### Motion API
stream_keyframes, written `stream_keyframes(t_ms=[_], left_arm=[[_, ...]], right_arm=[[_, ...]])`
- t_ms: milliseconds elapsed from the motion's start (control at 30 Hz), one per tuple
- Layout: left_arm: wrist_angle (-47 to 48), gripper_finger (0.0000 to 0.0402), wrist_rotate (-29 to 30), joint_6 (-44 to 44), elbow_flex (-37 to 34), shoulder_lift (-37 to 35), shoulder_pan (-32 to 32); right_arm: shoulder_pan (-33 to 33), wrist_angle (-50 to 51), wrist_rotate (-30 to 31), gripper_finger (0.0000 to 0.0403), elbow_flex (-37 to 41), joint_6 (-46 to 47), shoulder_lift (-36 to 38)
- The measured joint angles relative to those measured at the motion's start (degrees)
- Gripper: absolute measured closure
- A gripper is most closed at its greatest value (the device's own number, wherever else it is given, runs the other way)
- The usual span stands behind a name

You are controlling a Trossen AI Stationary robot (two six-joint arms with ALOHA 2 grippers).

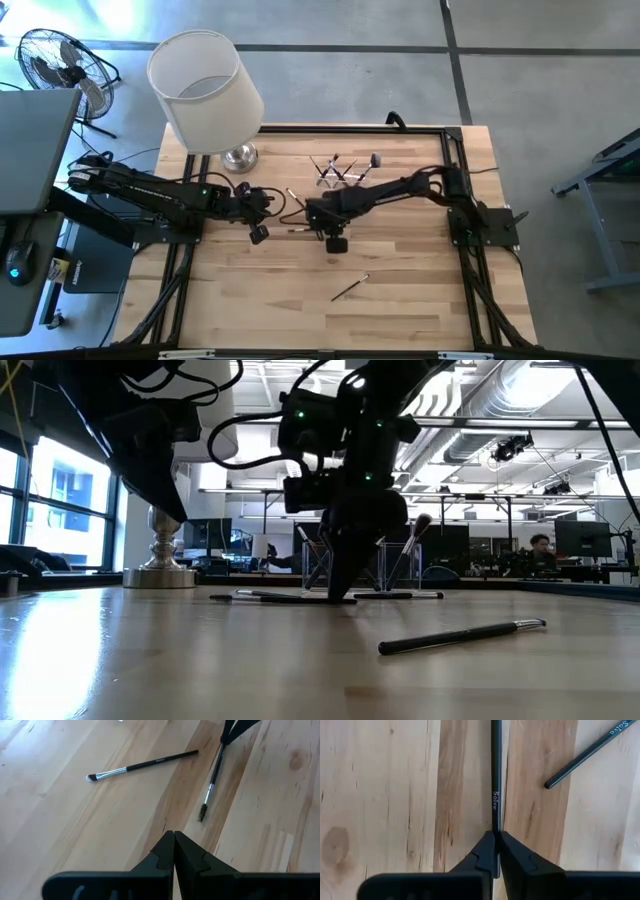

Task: Put items in baskets/containers
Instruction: Put the lash brush into the transparent organizer

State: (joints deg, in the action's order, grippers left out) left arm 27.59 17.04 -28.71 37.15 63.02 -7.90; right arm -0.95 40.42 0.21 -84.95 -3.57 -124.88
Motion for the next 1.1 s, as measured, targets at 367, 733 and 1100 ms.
stream_keyframes(t_ms=[367,733,1100], left_arm=[[-0.4,0.0401,0.1,0.0,0.0,0.0,0.0],[-0.7,0.0401,0.1,-2.1,0.0,0.0,0.0],[-8.1,0.0401,1.2,-2.1,-0.1,1.4,0.0]], right_arm=[[-2.4,-1.5,-0.8,0.0401,1.1,9.2,4.4],[-4.9,-17.7,-1.3,0.0402,19.1,23.0,14.9],[-8.1,-50.0,6.0,0.0402,45.1,38.2,31.5]])
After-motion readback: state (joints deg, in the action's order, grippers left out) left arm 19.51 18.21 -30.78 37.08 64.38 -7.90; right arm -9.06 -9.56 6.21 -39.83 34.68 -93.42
